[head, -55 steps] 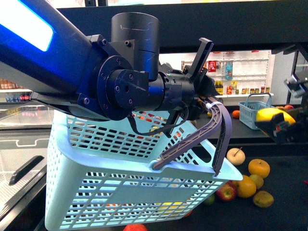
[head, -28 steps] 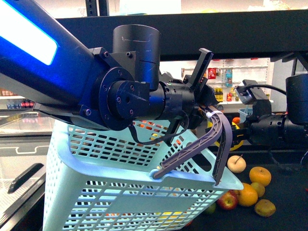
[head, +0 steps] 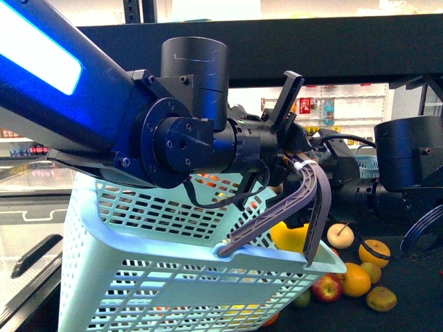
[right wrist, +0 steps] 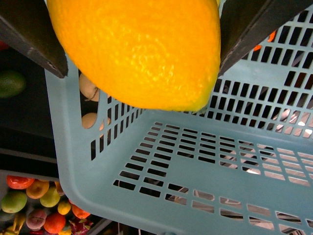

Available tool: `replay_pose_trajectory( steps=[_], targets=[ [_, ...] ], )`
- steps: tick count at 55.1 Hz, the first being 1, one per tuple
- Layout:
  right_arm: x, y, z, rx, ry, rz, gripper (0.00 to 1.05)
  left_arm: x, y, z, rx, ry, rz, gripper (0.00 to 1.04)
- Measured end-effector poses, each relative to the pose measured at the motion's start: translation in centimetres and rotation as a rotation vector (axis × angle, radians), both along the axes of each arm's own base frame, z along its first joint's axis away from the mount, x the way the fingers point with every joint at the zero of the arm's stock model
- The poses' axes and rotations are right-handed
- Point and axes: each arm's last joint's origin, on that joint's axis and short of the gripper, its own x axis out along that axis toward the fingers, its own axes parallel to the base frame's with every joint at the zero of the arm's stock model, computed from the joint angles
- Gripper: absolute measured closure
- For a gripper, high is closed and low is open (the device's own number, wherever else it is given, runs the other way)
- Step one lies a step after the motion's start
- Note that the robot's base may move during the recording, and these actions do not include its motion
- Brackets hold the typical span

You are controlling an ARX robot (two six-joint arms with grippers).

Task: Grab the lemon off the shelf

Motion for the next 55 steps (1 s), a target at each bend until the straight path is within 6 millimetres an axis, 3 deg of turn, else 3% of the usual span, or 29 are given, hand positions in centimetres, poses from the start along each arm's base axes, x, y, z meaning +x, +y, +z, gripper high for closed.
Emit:
replay_pose_trajectory(
  steps=[14, 23, 30, 38, 42, 48, 55],
  targets=[
    [0.2, -1.4, 0.1, 0.031, 0.027, -0.106, 0.08, 0.0, 0.0, 0.0, -0.002, 0.006, -0.005, 0.98],
    [-0.2, -4.8, 1.9, 0.033, -0.001, -0.291, 0.08, 0.0, 0.0, 0.0, -0.002, 0.006, -0.006, 0.98],
    [-2.8, -8.0, 4.5, -0.005, -0.093, -0.464, 0.08, 0.0, 0.0, 0.0, -0.002, 0.006, -0.005, 0.98],
    [-9.0, -9.7, 7.2, -0.05, -0.201, -0.557, 0.08, 0.0, 0.0, 0.0, -0.002, 0.006, -0.006, 0.98],
    [-12.3, -9.5, 7.3, -0.051, -0.198, -0.562, 0.08, -0.1, -0.1, 0.0, -0.002, 0.006, -0.007, 0.98],
    [-19.5, -8.7, 6.7, -0.053, -0.168, -0.581, 0.08, 0.0, -0.1, 0.0, -0.002, 0.005, -0.006, 0.98],
    [-26.2, -7.0, 4.9, -0.056, -0.181, -0.593, 0.32, 0.0, -0.1, 0.0, -0.002, 0.006, -0.006, 0.98]
  ],
)
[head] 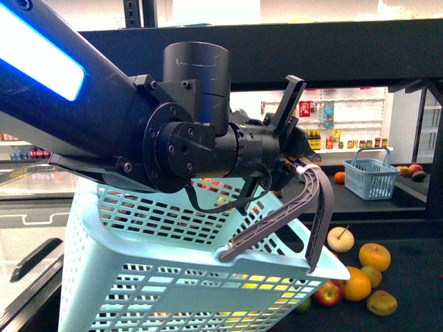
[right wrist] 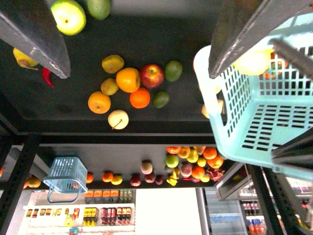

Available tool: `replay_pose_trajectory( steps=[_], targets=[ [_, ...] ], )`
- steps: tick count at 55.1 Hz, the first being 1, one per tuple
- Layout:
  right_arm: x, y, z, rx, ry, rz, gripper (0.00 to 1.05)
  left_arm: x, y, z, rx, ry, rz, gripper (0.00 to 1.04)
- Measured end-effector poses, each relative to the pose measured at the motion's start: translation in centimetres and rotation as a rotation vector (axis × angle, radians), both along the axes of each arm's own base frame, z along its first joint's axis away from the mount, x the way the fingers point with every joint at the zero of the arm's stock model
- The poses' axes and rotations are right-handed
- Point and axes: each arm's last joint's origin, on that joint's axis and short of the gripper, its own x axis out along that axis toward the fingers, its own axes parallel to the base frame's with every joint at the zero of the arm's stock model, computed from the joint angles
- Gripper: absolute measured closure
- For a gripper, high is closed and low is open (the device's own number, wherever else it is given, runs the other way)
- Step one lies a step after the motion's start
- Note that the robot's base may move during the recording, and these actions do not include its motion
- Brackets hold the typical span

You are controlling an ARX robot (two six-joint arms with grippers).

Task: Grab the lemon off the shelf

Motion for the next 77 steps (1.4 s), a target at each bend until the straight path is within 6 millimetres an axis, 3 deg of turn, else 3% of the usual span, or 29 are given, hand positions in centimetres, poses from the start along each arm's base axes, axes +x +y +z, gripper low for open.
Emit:
replay_pose_trajectory(
  steps=[5, 8, 15, 24, 62, 77],
  targets=[
    [-3.4, 1.0, -1.8, -0.002, 0.017, 0.039, 0.47, 0.0, 0.0, 0.0, 0.0, 0.001, 0.0, 0.98],
    [-4.4, 1.1, -2.3, -0.003, -0.001, 0.041, 0.56, 0.0, 0.0, 0.0, 0.0, 0.0, -0.001, 0.98],
    [-5.5, 1.1, -2.3, -0.004, -0.055, 0.029, 0.75, 0.0, 0.1, 0.0, 0.001, -0.001, 0.004, 0.98],
    [-6.3, 1.1, -3.8, -0.004, -0.031, 0.029, 1.03, 0.0, 0.0, 0.0, 0.0, 0.001, -0.001, 0.98],
    [-8.4, 1.1, -6.1, -0.005, -0.049, 0.03, 1.02, 0.0, 0.0, 0.0, 0.0, 0.0, 0.0, 0.98],
    [-8.9, 1.1, -6.0, -0.005, -0.058, 0.029, 1.02, 0.0, 0.0, 0.0, 0.0, 0.0, -0.001, 0.98]
  ],
)
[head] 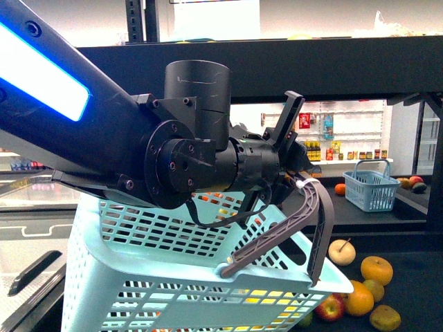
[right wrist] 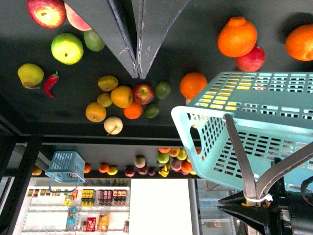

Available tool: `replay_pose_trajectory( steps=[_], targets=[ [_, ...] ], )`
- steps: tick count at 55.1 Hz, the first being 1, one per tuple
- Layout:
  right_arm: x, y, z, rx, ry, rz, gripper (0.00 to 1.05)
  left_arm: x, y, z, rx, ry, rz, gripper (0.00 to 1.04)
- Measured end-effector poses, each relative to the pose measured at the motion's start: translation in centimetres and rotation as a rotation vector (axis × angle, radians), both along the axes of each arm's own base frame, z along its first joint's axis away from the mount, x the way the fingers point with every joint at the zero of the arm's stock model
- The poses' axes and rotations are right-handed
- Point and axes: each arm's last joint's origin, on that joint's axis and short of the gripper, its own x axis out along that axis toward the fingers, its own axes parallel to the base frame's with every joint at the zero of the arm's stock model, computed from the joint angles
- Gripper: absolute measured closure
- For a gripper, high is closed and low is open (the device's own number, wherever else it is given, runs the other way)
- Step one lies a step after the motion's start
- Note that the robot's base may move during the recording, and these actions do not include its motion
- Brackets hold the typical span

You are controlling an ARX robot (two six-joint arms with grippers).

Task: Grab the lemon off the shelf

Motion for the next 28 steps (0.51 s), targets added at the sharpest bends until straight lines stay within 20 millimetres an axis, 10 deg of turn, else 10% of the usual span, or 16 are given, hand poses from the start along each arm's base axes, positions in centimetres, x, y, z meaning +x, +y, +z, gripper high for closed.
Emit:
replay_pose_trajectory(
  steps=[28],
  targets=[
    [-1.4, 0.0, -0.3, 0.0, 0.005, -0.001, 1.02, 0.0, 0.0, 0.0, 0.0, 0.0, -0.003, 0.98]
  ],
)
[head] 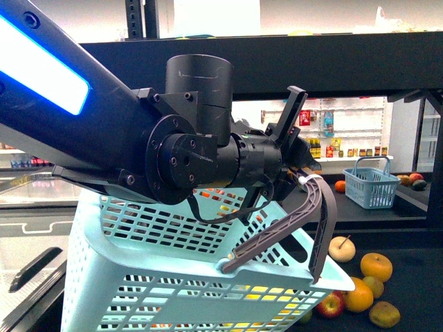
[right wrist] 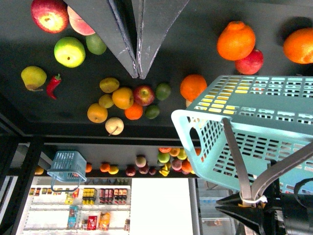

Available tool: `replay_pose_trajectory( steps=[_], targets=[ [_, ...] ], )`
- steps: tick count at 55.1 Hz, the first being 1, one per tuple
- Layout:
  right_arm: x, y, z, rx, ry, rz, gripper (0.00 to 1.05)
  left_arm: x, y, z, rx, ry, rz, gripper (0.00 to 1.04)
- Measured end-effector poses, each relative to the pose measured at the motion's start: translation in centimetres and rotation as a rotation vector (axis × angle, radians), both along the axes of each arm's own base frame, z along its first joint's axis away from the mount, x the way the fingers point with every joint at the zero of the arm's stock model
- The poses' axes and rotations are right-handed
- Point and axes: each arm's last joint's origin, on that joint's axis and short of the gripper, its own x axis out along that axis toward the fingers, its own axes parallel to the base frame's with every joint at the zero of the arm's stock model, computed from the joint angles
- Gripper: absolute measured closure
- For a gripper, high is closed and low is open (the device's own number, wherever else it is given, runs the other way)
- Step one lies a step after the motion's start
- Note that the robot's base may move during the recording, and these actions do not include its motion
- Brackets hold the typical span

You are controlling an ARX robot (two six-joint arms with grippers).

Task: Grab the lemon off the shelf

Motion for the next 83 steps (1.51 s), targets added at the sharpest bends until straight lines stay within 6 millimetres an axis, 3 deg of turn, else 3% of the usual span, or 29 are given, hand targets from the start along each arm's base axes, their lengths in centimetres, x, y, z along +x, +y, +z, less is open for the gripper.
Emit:
replay_pose_trajectory(
  steps=[8, 41, 62, 72, 83],
  targets=[
    [0.0, 0.0, 0.0, -0.002, 0.0, 0.001, 1.01, 0.0, 0.0, 0.0, -0.001, 0.002, 0.004, 0.98],
    [0.0, 0.0, 0.0, 0.0, 0.0, 0.001, 0.06, 0.0, 0.0, 0.0, 0.0, 0.0, 0.003, 0.98],
    [0.0, 0.0, 0.0, 0.0, 0.0, 0.001, 0.08, 0.0, 0.0, 0.0, 0.0, 0.001, 0.003, 0.98],
    [0.0, 0.0, 0.0, 0.0, 0.0, 0.001, 0.08, 0.2, 0.2, 0.1, -0.025, -0.072, 0.23, 0.98],
    [0.0, 0.0, 0.0, 0.0, 0.0, 0.001, 0.08, 0.9, 2.9, 0.1, -0.084, -0.098, 0.393, 0.98]
  ],
)
